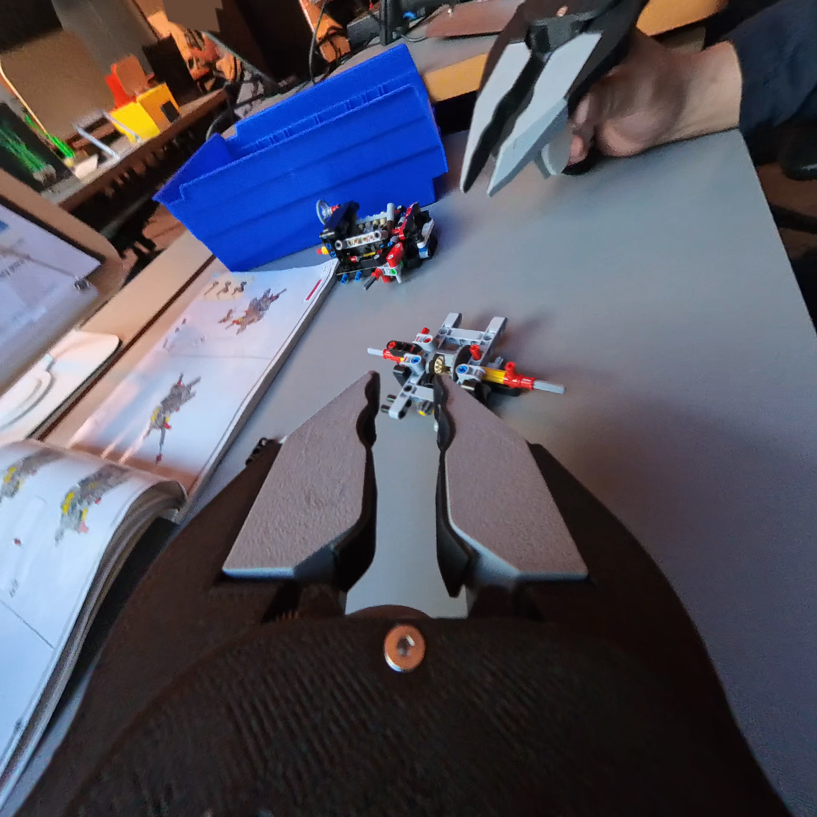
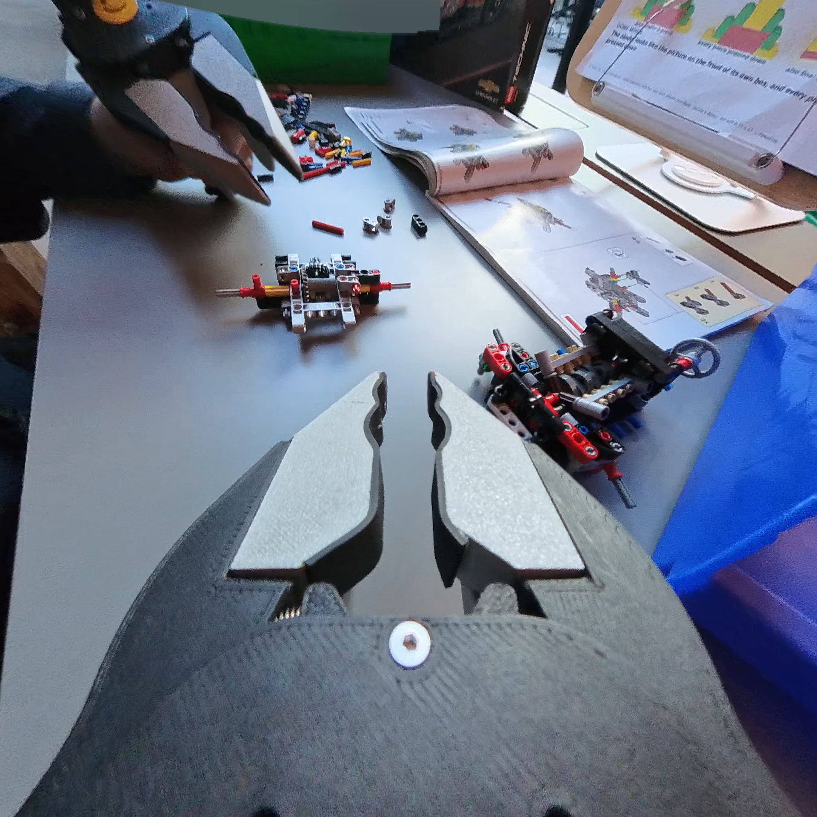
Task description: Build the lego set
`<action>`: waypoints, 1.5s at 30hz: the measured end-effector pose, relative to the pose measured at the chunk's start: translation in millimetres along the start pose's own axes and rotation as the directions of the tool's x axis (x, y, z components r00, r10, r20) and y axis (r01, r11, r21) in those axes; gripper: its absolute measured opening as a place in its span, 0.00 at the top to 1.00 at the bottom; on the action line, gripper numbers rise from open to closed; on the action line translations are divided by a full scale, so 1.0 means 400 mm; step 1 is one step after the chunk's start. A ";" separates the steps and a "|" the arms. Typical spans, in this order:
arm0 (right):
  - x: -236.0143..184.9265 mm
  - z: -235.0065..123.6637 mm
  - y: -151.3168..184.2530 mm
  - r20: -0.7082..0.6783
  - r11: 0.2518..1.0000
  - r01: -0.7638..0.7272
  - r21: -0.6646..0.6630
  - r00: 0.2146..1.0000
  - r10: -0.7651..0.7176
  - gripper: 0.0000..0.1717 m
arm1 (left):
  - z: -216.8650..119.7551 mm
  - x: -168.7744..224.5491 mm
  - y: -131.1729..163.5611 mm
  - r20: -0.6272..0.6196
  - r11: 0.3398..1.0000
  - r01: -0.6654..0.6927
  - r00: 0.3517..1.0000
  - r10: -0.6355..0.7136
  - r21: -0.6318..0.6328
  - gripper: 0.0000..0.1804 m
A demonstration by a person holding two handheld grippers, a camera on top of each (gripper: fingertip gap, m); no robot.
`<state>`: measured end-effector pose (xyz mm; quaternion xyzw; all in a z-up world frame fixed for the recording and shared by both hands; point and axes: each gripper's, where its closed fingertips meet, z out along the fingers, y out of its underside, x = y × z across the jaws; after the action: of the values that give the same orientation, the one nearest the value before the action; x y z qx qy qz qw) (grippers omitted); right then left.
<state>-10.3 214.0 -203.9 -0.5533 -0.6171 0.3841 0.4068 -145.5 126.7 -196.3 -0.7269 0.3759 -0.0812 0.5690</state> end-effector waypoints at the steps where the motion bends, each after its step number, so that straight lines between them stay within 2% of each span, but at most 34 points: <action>1: 0.003 0.001 -0.004 0.002 1.000 -0.005 0.009 1.000 0.005 0.91 | 0.004 0.001 -0.001 -0.001 1.000 -0.025 1.000 0.025 0.004 0.88; 3: 0.010 0.007 -0.009 0.001 1.000 -0.007 0.017 1.000 0.007 0.91 | 0.006 -0.002 -0.007 0.004 0.999 -0.037 0.999 0.037 0.022 0.88; 7: 0.018 0.037 -0.013 0.004 0.999 0.036 0.002 0.999 -0.036 0.91 | -0.002 -0.011 -0.016 -0.022 0.998 0.024 1.000 -0.023 0.058 0.86; 15: 0.006 0.076 -0.045 0.109 0.999 0.029 0.046 0.993 -0.034 0.90 | -0.001 -0.028 -0.013 -0.061 0.990 0.123 0.991 -0.119 0.064 0.79; 23: -0.003 0.069 -0.069 0.179 0.994 -0.011 0.106 0.984 -0.008 0.90 | 0.011 -0.028 -0.025 -0.124 0.981 0.175 0.979 -0.164 0.085 0.83; 31: 0.007 0.066 -0.074 0.169 0.993 -0.028 0.117 0.986 0.008 0.91 | 0.035 -0.016 -0.026 -0.172 0.983 0.174 0.972 -0.162 0.060 0.82; 39: 0.024 0.065 -0.080 0.149 0.989 -0.060 0.133 0.988 0.039 0.91 | 0.034 -0.025 -0.028 -0.147 0.982 0.176 0.975 -0.165 0.069 0.83; 45: 0.009 0.104 -0.104 0.179 0.988 -0.045 0.148 0.984 0.018 0.92 | 0.039 -0.020 -0.023 -0.129 0.988 0.144 0.982 -0.137 0.052 0.83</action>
<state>-64.7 212.7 -180.6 -0.4941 -0.6112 0.4839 0.3849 -138.4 144.5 -190.9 -0.7274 0.3558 -0.1779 0.5592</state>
